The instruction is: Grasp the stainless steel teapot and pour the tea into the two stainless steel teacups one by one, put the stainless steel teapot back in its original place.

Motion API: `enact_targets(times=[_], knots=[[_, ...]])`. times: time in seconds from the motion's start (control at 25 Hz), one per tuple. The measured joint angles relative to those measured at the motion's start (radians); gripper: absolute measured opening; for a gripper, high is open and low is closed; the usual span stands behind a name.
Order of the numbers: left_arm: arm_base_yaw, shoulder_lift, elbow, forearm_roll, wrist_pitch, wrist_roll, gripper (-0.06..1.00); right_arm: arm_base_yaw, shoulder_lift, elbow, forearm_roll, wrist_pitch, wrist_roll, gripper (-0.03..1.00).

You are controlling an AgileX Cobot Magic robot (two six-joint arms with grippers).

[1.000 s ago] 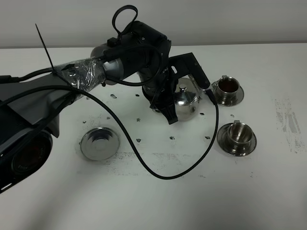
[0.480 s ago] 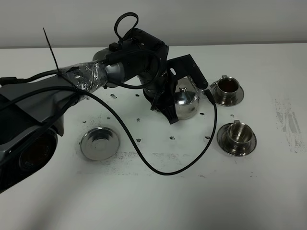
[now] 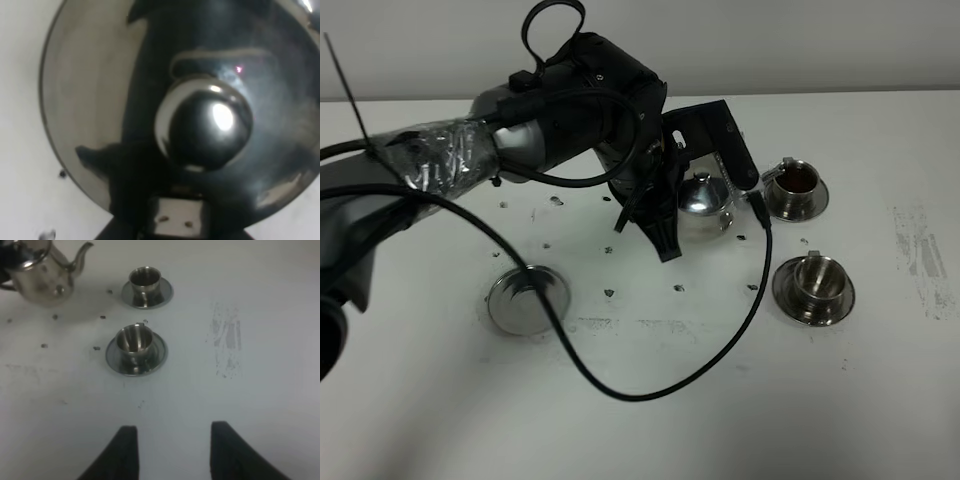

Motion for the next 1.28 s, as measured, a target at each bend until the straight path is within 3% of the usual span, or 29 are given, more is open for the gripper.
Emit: enact_targets(times=[0.28,0.72,1.08,1.28], knots=[[-0.081,-0.08,0.152,0.052,0.014,0.063,0.18,0.0,0.0,0.0,0.0,0.0,0.0,0.33],[-0.141,-0.022,0.168,0.363,-0.102,0.11,0.18,0.0,0.0,0.0,0.001,0.0,0.0,0.33],[-0.171,0.085,0.005,0.383,-0.102,0.109,0.18,0.0,0.0,0.0,0.002,0.0,0.0,0.33],[-0.178,0.093,-0.011,0.439,-0.09,0.109,0.18,0.0,0.0,0.0,0.002,0.0,0.0,0.33]])
